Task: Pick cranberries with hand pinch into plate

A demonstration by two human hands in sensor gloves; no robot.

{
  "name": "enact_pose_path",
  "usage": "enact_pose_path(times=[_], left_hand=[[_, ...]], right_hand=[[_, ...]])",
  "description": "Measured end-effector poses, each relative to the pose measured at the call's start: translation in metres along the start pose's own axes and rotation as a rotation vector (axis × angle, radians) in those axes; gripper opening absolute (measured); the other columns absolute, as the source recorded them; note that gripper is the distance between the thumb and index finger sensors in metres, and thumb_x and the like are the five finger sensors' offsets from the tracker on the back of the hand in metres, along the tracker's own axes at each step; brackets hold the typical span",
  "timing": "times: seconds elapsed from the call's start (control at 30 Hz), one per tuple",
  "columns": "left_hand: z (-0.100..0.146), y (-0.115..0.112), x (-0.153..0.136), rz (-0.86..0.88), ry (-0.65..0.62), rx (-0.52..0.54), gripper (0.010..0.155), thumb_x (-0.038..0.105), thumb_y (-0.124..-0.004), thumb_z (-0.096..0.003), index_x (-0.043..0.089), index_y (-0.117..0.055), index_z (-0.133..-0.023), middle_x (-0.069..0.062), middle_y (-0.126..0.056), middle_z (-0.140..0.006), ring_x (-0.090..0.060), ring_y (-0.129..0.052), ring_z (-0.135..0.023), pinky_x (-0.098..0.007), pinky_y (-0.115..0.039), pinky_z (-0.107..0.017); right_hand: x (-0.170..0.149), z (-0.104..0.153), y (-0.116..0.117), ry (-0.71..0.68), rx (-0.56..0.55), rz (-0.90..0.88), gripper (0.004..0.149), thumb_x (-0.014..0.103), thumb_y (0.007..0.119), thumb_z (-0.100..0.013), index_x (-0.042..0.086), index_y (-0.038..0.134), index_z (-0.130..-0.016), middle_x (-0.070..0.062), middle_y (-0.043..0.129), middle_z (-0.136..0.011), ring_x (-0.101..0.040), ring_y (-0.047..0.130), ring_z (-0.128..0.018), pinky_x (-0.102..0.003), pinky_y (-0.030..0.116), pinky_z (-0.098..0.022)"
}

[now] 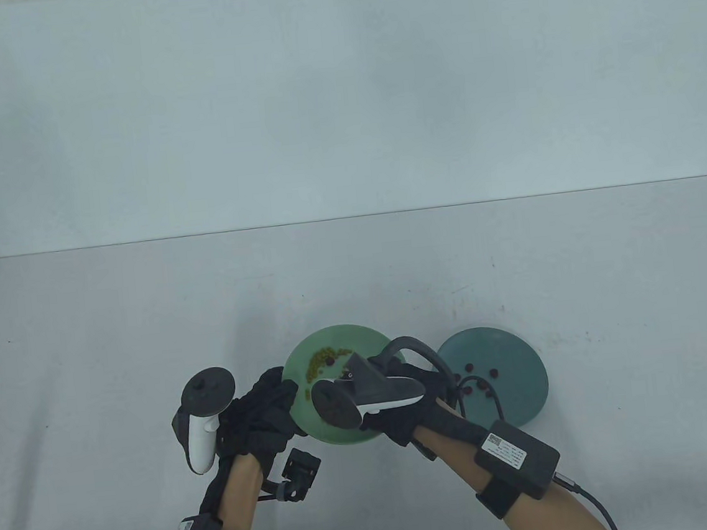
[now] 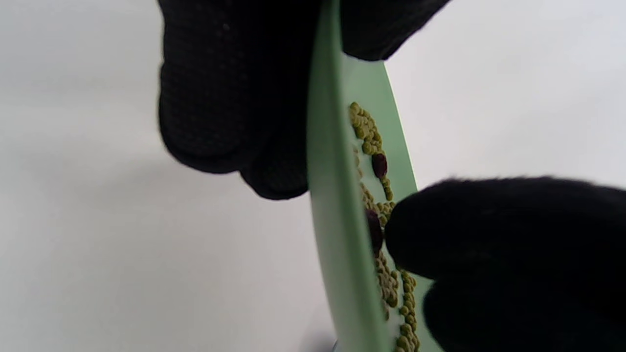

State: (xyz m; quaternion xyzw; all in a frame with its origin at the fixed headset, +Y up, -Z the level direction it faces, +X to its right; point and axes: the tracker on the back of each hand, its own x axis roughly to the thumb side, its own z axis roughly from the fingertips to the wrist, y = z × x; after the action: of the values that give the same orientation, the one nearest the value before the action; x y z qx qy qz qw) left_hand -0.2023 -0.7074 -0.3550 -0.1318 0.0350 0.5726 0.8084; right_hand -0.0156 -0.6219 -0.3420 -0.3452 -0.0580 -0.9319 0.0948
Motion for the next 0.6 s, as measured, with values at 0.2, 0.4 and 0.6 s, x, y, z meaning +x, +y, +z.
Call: enact_pose_path(times=[0.2,0.4,0.6], left_hand=[[0.0,0.0,0.0,0.004,-0.005,-0.003,0.053,0.023,-0.066,-0.0604,-0.003,-0.055,-0.106,-0.019,-0.083,-0.088,-0.024,-0.109,-0.055,-0.033,-0.097,-0.041],[0.0,0.0,0.001,0.004,-0.006,-0.004,0.053,0.023,-0.066,-0.0604,-0.003,-0.055,-0.106,-0.019,-0.083,-0.088,-0.024,-0.109,-0.055,-0.033,-0.097,-0.041],[0.0,0.0,0.001,0.006,-0.009,-0.004,0.053,0.023,-0.066,-0.0603,-0.003,-0.055,-0.106,-0.019,-0.083,-0.088,-0.024,-0.109,-0.055,-0.033,-0.097,-0.041]], right_hand=[[-0.001,-0.003,-0.009,0.036,-0.041,0.035,0.044,0.046,0.075,-0.054,0.025,0.082,-0.092,0.012,0.093,-0.055,-0.009,0.099,-0.046,-0.032,0.088,-0.041],[0.003,-0.009,0.002,0.049,-0.021,0.076,0.044,0.048,0.075,-0.053,0.023,0.085,-0.088,0.012,0.094,-0.055,-0.01,0.099,-0.046,-0.033,0.088,-0.041],[0.007,-0.014,0.007,0.059,-0.031,0.12,0.047,0.05,0.074,-0.052,0.022,0.084,-0.088,0.011,0.094,-0.055,-0.01,0.099,-0.046,-0.033,0.088,-0.041]])
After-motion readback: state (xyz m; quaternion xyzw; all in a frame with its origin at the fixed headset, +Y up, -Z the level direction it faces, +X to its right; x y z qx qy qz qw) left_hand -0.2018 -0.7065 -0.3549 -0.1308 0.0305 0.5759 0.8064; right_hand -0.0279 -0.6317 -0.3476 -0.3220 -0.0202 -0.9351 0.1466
